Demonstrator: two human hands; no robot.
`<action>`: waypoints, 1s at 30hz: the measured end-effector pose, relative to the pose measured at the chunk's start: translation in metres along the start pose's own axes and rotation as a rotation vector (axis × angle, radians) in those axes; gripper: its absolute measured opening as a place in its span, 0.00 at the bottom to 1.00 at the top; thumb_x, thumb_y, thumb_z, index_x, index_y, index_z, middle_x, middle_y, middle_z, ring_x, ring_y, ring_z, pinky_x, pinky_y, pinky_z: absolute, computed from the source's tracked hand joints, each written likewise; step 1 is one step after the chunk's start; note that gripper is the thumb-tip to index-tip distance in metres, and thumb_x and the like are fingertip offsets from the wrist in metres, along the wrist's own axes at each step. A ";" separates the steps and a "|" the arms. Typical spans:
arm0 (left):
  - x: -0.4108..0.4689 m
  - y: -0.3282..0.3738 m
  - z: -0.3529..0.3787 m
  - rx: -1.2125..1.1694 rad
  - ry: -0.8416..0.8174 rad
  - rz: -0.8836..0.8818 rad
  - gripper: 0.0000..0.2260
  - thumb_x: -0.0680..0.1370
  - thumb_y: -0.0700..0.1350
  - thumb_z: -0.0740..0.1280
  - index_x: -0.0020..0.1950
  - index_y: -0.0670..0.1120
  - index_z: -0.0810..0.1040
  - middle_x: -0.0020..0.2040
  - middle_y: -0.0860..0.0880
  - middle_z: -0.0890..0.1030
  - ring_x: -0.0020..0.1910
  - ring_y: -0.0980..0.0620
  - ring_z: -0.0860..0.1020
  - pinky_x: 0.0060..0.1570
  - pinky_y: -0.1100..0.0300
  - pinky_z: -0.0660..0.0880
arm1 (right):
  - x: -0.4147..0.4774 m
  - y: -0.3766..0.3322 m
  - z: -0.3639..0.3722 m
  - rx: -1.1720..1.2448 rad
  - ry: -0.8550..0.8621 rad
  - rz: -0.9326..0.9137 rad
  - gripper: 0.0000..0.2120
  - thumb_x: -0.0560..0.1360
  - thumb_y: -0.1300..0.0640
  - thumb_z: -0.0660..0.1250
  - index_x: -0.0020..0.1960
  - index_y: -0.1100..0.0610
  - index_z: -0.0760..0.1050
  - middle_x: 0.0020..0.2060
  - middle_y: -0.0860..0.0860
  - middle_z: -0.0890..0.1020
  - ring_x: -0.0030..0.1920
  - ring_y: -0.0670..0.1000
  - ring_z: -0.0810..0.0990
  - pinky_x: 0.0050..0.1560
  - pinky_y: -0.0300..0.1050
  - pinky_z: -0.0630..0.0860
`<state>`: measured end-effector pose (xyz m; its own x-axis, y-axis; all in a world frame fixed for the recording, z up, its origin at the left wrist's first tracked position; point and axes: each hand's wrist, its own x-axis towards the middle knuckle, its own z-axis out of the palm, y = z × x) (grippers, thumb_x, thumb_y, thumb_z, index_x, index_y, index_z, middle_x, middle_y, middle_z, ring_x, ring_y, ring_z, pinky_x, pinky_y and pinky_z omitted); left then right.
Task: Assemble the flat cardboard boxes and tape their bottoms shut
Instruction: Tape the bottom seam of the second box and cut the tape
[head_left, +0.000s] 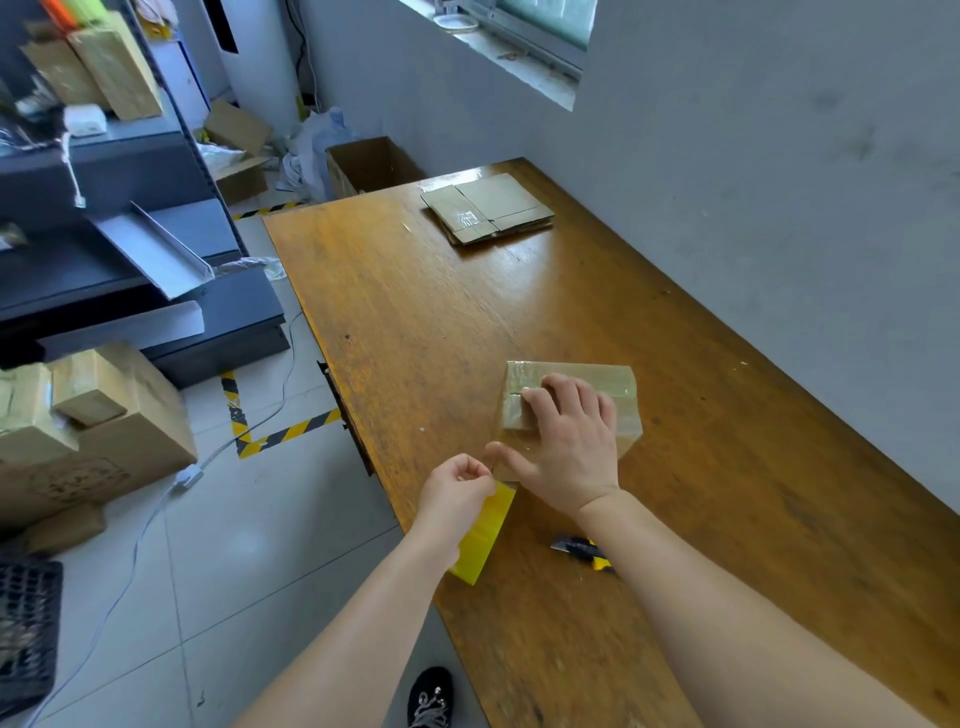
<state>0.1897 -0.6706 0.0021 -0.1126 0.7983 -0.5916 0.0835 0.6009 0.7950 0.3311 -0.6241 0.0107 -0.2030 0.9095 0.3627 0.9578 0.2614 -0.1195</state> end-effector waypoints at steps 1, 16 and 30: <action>0.000 0.000 -0.001 -0.002 0.002 0.004 0.02 0.76 0.42 0.68 0.44 0.48 0.77 0.47 0.41 0.81 0.44 0.46 0.76 0.43 0.52 0.73 | 0.001 -0.005 0.000 0.002 0.015 0.030 0.27 0.64 0.34 0.71 0.53 0.52 0.74 0.55 0.53 0.75 0.58 0.58 0.72 0.59 0.58 0.68; -0.001 0.006 -0.014 -0.020 0.042 0.043 0.03 0.77 0.42 0.66 0.43 0.48 0.76 0.42 0.44 0.77 0.40 0.47 0.73 0.40 0.53 0.70 | -0.011 0.000 0.007 0.006 -0.011 -0.015 0.32 0.60 0.44 0.80 0.59 0.55 0.75 0.59 0.56 0.77 0.62 0.60 0.72 0.62 0.60 0.70; -0.015 0.033 -0.022 -0.048 0.038 0.097 0.05 0.76 0.40 0.66 0.42 0.48 0.76 0.47 0.43 0.77 0.41 0.46 0.74 0.41 0.52 0.71 | 0.007 0.027 -0.049 0.016 -0.522 0.205 0.38 0.73 0.46 0.66 0.78 0.39 0.50 0.79 0.52 0.47 0.78 0.56 0.44 0.75 0.63 0.47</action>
<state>0.1724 -0.6638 0.0398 -0.1438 0.8502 -0.5064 0.0489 0.5172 0.8545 0.3659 -0.6262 0.0556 -0.0904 0.9805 -0.1744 0.9858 0.0633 -0.1555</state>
